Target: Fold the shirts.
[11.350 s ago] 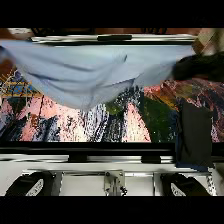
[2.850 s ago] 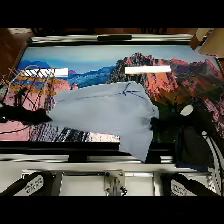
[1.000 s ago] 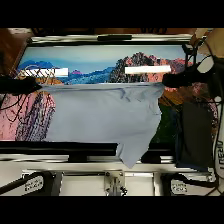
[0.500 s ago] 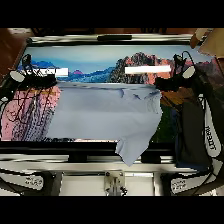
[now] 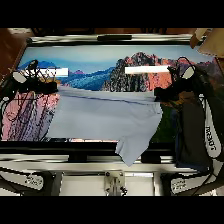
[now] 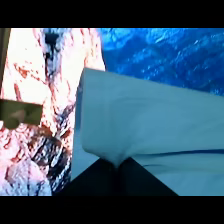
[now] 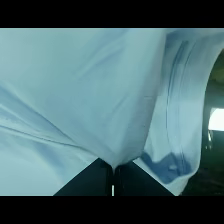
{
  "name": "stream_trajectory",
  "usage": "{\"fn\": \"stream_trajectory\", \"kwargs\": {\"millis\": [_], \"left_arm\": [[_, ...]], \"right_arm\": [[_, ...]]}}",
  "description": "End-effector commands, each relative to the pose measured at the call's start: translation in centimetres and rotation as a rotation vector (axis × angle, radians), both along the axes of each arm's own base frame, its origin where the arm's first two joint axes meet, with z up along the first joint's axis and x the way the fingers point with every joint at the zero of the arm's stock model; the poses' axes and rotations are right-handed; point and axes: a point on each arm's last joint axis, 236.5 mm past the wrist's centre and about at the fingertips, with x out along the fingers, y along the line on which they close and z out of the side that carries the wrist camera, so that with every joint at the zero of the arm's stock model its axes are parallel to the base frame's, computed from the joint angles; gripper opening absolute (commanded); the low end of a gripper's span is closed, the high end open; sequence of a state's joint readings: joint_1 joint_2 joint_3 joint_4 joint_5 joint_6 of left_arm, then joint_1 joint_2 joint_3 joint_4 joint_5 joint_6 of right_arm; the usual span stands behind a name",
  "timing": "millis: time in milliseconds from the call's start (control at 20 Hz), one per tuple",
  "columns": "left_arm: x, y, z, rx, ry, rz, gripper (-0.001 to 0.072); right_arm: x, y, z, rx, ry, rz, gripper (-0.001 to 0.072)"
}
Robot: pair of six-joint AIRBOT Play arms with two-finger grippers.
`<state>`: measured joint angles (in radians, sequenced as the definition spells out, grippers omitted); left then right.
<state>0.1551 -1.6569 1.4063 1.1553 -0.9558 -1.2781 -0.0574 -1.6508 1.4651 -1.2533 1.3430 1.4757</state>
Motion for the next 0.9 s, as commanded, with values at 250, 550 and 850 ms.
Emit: {"fn": "stream_trajectory", "kwargs": {"millis": [250, 550, 850], "left_arm": [[-4.0, 0.5, -4.0, 0.012, 0.219, -0.024, 0.0036], [-6.6, 0.7, 1.5, -0.018, 0.312, -0.1, 0.0488], [-16.8, 2.1, 2.7, -0.093, 0.505, -0.058, 0.0634]], "right_arm": [[-4.9, 3.3, -3.1, -0.035, 0.162, 0.065, 0.0108], [-7.0, 2.2, 1.8, -0.052, 0.155, 0.091, 0.0472], [-11.3, -2.9, 6.7, -0.077, 0.121, 0.0, 0.0472]]}}
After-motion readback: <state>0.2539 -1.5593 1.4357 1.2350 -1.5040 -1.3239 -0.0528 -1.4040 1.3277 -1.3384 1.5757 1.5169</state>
